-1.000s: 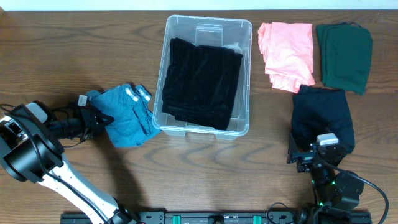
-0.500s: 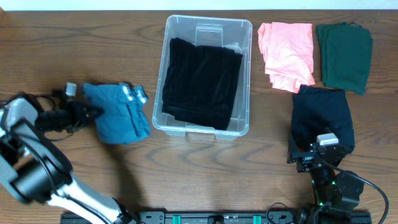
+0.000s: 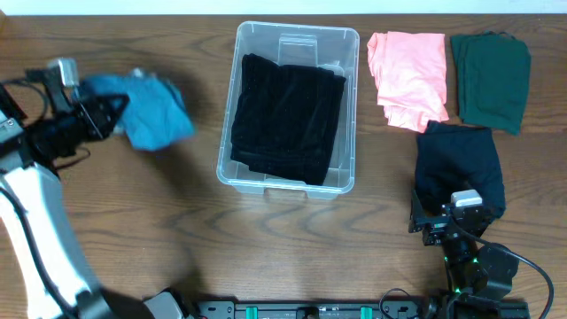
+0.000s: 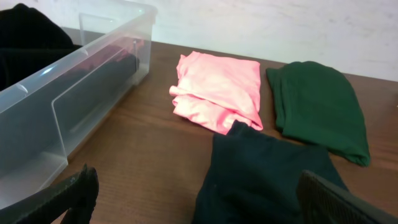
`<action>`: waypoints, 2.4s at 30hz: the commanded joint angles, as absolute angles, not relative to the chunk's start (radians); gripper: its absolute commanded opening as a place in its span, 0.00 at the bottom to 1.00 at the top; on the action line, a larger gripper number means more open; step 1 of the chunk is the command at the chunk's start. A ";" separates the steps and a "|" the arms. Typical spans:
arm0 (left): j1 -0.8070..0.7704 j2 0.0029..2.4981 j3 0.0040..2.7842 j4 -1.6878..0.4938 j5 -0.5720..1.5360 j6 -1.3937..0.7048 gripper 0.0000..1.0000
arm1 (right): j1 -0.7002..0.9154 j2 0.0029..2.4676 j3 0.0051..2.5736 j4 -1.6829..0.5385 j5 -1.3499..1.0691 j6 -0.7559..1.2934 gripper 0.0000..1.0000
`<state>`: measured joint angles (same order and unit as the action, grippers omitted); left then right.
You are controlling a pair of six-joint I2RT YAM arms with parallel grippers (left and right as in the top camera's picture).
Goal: Pack container
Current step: 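Lift the denim garment and carry it over the bin's far end, then lower the denim garment onto the black garment and release it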
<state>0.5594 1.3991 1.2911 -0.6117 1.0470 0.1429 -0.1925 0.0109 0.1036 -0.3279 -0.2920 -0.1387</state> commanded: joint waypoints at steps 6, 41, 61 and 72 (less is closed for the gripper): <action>0.393 1.272 1.306 -0.207 1.082 -0.245 0.06 | -0.195 0.006 0.102 -0.329 -0.295 -0.128 0.99; -0.298 1.954 1.306 0.406 0.349 -0.583 0.06 | -0.195 0.006 0.102 -0.329 -0.295 -0.128 0.99; -0.355 1.965 1.305 0.737 0.466 -0.834 0.07 | -0.195 0.006 0.102 -0.329 -0.295 -0.128 0.99; -0.359 1.990 1.305 0.348 0.393 -0.610 0.17 | -0.195 0.006 0.102 -0.329 -0.295 -0.128 0.99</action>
<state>-0.3607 1.9751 1.2919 0.3767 0.4084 -0.6792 -0.1925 0.0109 0.1036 -0.3275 -0.2920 -0.1387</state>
